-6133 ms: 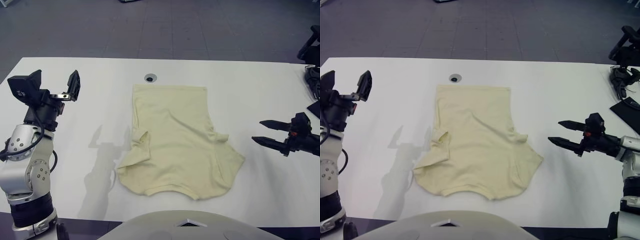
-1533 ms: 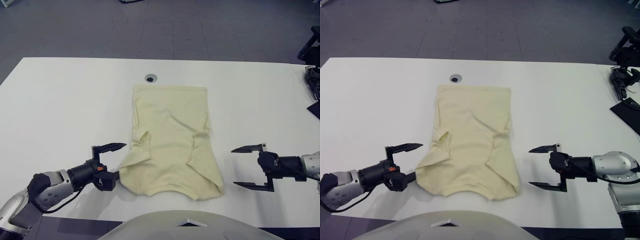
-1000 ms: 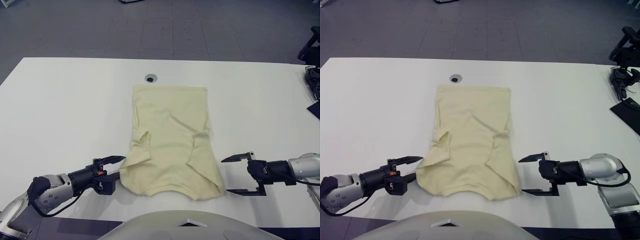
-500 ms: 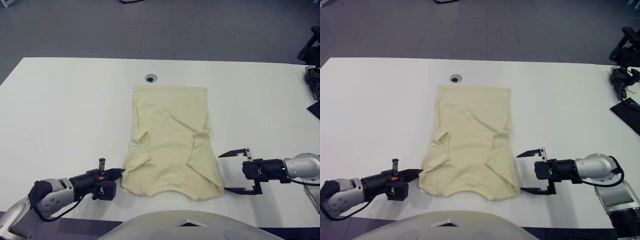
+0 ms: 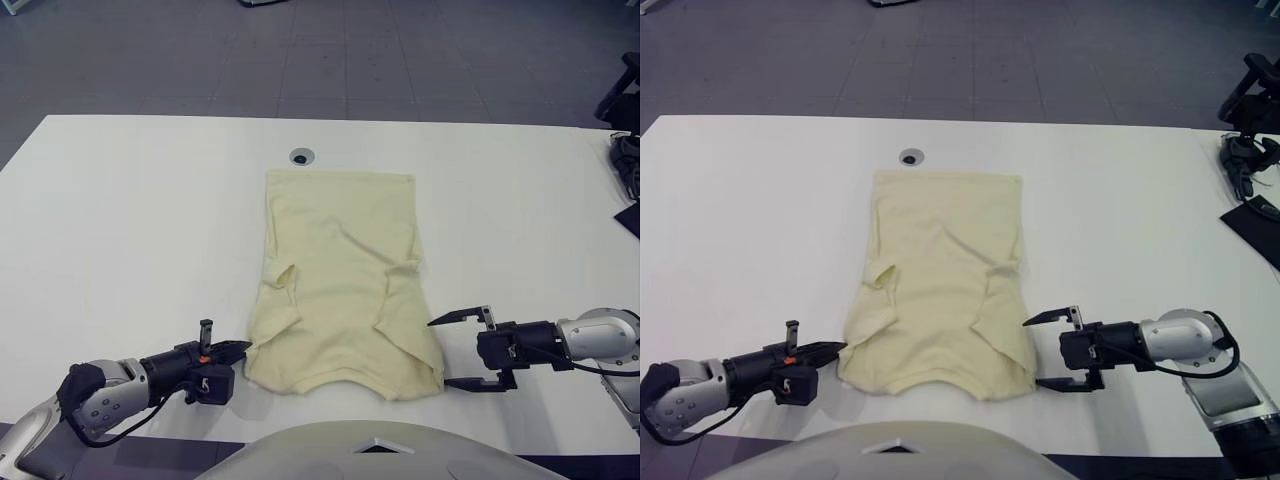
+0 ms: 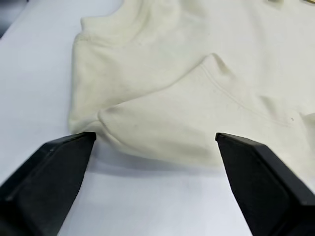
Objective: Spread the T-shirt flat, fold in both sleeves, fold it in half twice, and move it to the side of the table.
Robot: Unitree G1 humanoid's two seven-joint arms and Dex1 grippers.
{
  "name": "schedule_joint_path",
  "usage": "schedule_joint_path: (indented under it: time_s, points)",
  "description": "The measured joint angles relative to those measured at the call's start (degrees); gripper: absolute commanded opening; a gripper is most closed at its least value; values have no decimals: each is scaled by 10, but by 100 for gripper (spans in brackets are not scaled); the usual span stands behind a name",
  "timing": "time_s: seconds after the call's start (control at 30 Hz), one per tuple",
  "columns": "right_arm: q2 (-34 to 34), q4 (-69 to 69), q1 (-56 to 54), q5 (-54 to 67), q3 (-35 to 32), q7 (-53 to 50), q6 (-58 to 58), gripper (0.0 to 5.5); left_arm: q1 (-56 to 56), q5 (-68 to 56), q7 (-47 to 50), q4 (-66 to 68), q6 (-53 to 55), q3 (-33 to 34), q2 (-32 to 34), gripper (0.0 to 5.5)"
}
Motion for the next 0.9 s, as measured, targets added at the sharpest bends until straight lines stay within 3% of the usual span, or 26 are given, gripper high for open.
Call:
schedule_joint_path:
  time_s: [0.77,0.9]
  points:
    - [-16,-6,-15,1,45,25,-2,12,-8,-54,-26,2,46,-10,-2,0]
    - [-15,-2,-26,31,43,34,13,3,14,-136,-65,-15,95,3,0,0]
